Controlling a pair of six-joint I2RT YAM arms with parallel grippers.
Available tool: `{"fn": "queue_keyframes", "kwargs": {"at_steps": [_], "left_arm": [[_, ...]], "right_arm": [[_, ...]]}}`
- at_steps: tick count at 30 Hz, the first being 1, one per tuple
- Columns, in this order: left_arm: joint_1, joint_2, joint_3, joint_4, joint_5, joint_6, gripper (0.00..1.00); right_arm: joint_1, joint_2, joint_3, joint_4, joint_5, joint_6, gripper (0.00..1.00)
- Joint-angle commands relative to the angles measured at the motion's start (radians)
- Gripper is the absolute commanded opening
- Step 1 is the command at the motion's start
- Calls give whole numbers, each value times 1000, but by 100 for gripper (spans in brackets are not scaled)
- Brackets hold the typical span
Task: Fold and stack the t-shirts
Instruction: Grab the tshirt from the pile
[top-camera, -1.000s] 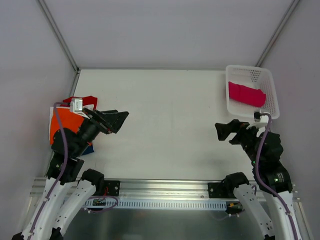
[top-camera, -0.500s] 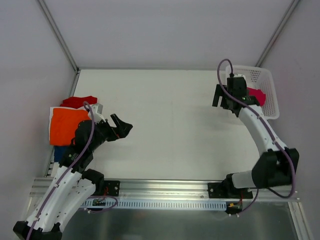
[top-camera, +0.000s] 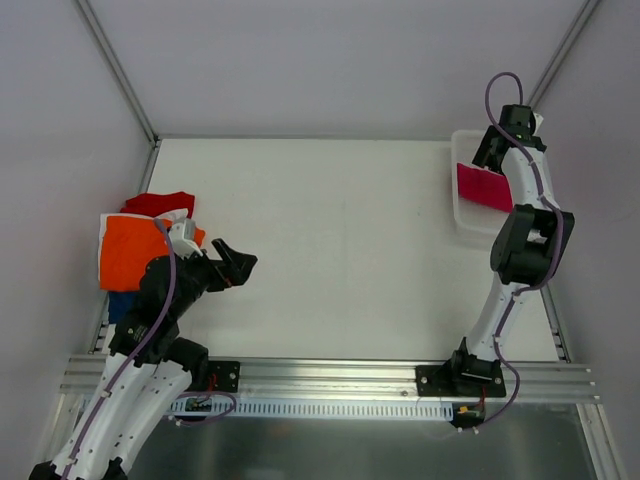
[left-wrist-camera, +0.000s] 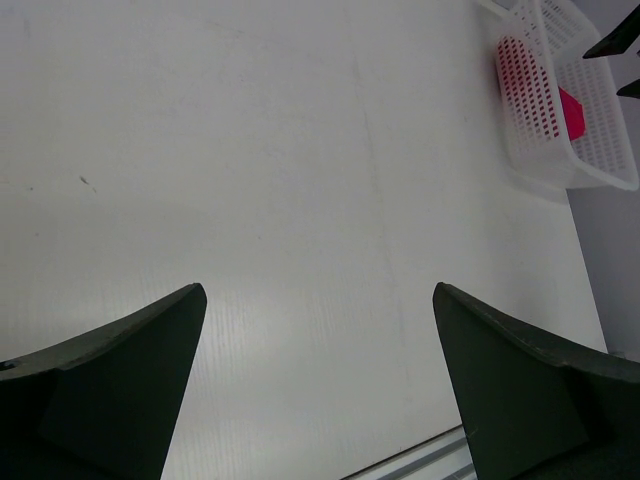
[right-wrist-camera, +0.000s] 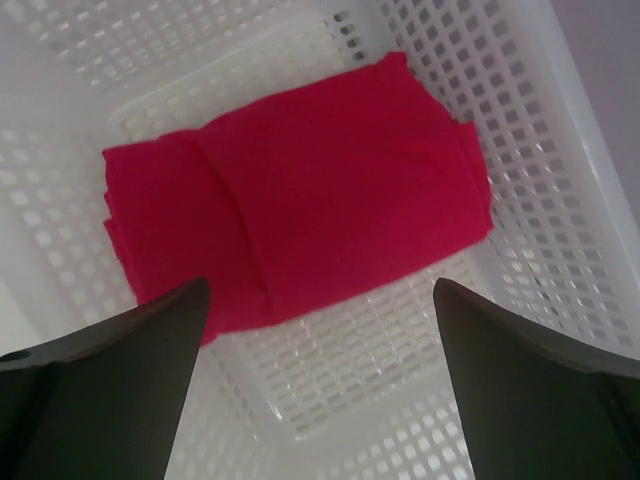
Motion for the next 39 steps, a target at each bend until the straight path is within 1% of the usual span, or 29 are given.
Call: {"fn": "queue_keyframes", "kwargs": {"at_steps": [1,2,3,4,6,11,16,17,18,19,20,22,25,26,28,29,30,31,32,34,35,36,37,38,39], "left_arm": [[-4,-21,-7,-12,-28,14,99],[-6,-21,-6,-13,-29,12,99],[-4,-21,-6,-17,-28,11,99],[-6,-21,-7,-18,-26,7,99],[-4,-21,-11,-23,-23,-3,99],[-4,-19,-11,-30,-19,-16,99],[-6,-24,0,-38,-2,-20,99],[-6,-27,3,-40,0,-17,99],[-6,-30,5,-43,-5,-16,99],[-6,-36,5,-46,-11,-14,99],[-4,-39,5,-47,-13,-13,99],[-6,-48,2,-53,-16,-11,99],[-4,-61,-1,-66,-17,-9,99],[-4,-65,-1,-70,-19,-8,99],[-6,-74,-6,-76,-23,-8,99],[-6,-77,-6,-79,-25,-8,99],[-6,-79,-9,-78,-28,-9,99],[-4,-76,-17,-79,-32,-14,99],[-6,-73,-20,-78,-36,-19,99],[-6,-50,-27,-78,-37,-31,99],[-6,-41,-29,-76,-40,-35,99],[-4,-32,-30,-76,-42,-37,99],[-6,-12,-33,-75,-48,-36,99],[-6,-2,-37,-76,-52,-37,99],[-6,11,-38,-76,-52,-40,99]], "right_arm": [[-25,121,152,-90,-90,-13,99],[-30,159,201,-121,-105,-12,100],[-33,199,309,-150,-116,-6,99],[-36,269,357,-203,-136,-1,100],[-39,313,417,-224,-165,0,100],[-42,331,355,-190,-199,13,99],[-49,344,295,-201,-156,-6,99],[-49,335,280,-196,-149,-12,98],[-49,331,267,-192,-141,-18,74],[-50,330,258,-190,-132,-18,58],[-50,330,255,-192,-132,-26,36],[-52,333,253,-198,-141,-24,0],[-53,321,235,-196,-175,-26,0],[-52,302,189,-186,-184,-23,0],[-44,175,85,-73,-221,-21,0],[-35,122,-5,-40,-219,-20,0],[-12,68,-33,-14,-216,-29,0],[5,-34,-55,-12,-215,-35,0],[25,-88,-75,-14,-210,-43,0],[108,-196,-121,-31,-178,-69,0],[137,-310,-136,-32,-176,-70,0],[193,-371,-159,-22,-184,-69,0],[218,-429,-209,-12,-213,-44,0],[240,-531,-231,-8,-231,-30,0],[279,-572,-248,-17,-256,-18,0]]}}
